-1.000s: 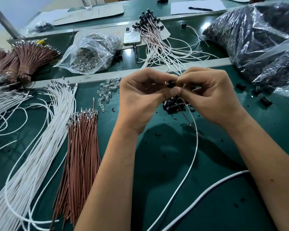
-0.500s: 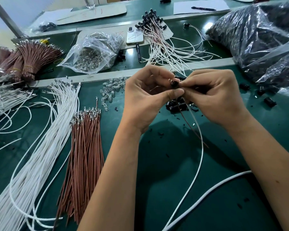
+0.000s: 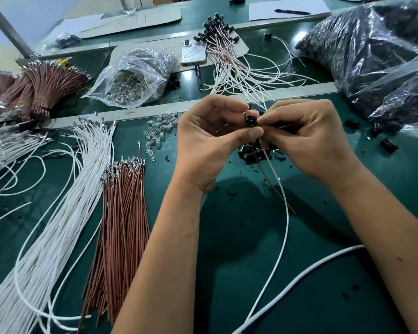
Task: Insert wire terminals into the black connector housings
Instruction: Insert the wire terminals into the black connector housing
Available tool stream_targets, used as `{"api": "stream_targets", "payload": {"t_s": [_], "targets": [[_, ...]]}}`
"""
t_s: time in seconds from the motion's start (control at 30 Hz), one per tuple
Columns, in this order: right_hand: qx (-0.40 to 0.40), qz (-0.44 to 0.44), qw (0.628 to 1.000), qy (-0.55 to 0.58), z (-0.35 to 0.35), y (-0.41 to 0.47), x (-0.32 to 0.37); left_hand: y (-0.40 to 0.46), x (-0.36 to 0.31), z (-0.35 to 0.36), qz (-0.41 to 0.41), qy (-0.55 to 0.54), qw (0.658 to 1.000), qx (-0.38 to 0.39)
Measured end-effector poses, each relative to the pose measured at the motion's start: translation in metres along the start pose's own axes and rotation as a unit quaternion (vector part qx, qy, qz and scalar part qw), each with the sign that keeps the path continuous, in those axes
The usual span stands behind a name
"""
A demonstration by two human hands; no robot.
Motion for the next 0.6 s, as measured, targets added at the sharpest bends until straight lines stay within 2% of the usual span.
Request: {"api": "stream_targets", "payload": {"t_s": [0.6], "targets": [[0.025, -0.028, 0.996, -0.085, 0.0009, 0.0001, 0.0024, -0.0002, -0.004, -0.0007, 0.006, 0.061, 0.998, -0.024]]}}
Point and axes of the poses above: each hand's wrist, its own y-axis towards the middle knuckle, its own z-axis out of the palm, x = y × z, the point moved 3 cm from there along y, towards the middle knuckle
